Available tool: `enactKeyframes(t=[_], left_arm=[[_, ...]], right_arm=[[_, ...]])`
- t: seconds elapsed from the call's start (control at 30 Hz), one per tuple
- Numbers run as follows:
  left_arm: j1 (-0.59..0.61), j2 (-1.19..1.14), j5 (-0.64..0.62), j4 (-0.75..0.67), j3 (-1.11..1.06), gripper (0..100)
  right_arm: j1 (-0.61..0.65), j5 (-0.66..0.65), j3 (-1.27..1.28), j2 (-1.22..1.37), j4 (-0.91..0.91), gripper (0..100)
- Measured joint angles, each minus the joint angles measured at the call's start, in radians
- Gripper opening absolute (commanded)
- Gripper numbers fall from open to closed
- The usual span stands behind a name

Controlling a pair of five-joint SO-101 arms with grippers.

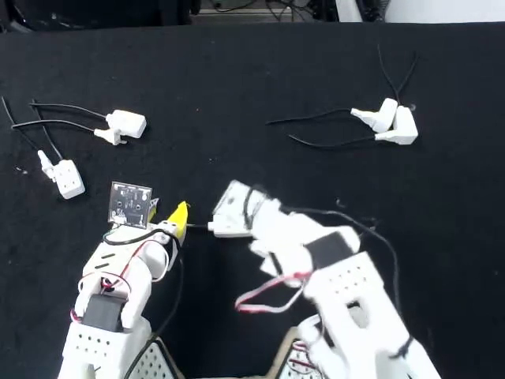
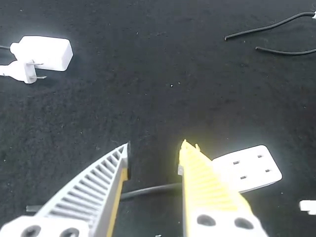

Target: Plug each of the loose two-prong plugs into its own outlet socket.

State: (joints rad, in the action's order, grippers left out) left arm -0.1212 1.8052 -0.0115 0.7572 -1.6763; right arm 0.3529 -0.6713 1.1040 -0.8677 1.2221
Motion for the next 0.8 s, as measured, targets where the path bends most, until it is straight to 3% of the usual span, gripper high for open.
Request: enactKeyframes(t=[0.2,0.47,0.8], left_arm=[[0.002,0.000,0.000,0.000,0.000,17],[0.002,0.000,0.000,0.000,0.000,17],[0.002,0.000,0.000,0.000,0.000,17]], right_arm=[[-0.077,-0.066,-0.014,0.132,0.000,1.1],[-0.077,-0.037,-0.014,0.149,-0.069,1.1],[0.035,0.049,-0.014,0.149,-0.107,1.1]])
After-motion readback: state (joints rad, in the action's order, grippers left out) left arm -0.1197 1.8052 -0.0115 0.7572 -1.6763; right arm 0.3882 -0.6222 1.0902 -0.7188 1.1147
